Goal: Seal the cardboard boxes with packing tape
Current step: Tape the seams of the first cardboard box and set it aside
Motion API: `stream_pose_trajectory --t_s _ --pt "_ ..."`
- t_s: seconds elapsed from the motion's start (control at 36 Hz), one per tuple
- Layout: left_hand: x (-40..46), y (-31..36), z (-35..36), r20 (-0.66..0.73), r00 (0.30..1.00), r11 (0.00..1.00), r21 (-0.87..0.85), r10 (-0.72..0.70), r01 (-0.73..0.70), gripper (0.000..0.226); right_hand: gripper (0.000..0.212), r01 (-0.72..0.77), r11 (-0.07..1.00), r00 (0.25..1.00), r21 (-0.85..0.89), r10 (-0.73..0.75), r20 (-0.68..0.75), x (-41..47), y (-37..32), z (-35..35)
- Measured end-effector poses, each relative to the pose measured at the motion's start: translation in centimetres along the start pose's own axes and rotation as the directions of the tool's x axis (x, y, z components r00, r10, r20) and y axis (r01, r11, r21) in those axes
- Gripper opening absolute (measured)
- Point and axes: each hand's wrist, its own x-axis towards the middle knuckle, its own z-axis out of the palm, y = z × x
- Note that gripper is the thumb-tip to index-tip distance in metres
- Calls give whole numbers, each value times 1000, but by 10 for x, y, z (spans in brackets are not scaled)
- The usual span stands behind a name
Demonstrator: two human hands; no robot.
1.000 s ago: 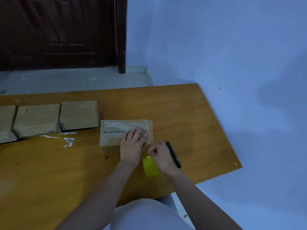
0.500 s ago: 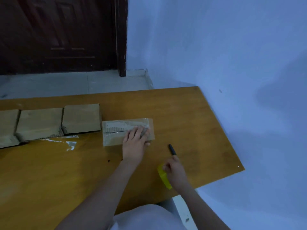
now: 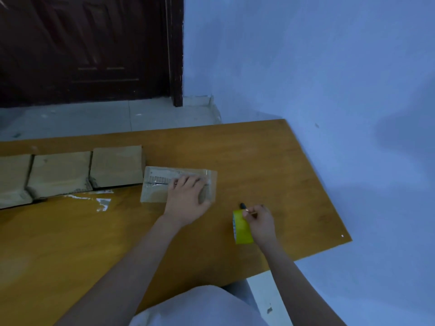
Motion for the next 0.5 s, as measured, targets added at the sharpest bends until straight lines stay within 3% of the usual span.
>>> stream_pose_trajectory --t_s 0.08,0.22,0.33,0.5 --pt "22 11 -9 -9 999 999 28 -46 46 73 4 15 1000 1000 6 -15 4 6 -2 2" --pt "52 13 0 147 982 991 78 -116 106 59 11 32 999 999 -4 -31 28 13 -5 6" --pt "71 14 3 187 958 975 7 -218 221 45 6 20 999 999 50 -23 45 16 -4 8" --pt "83 16 7 213 940 963 98 -266 251 28 5 -36 997 994 65 29 107 16 7 12"
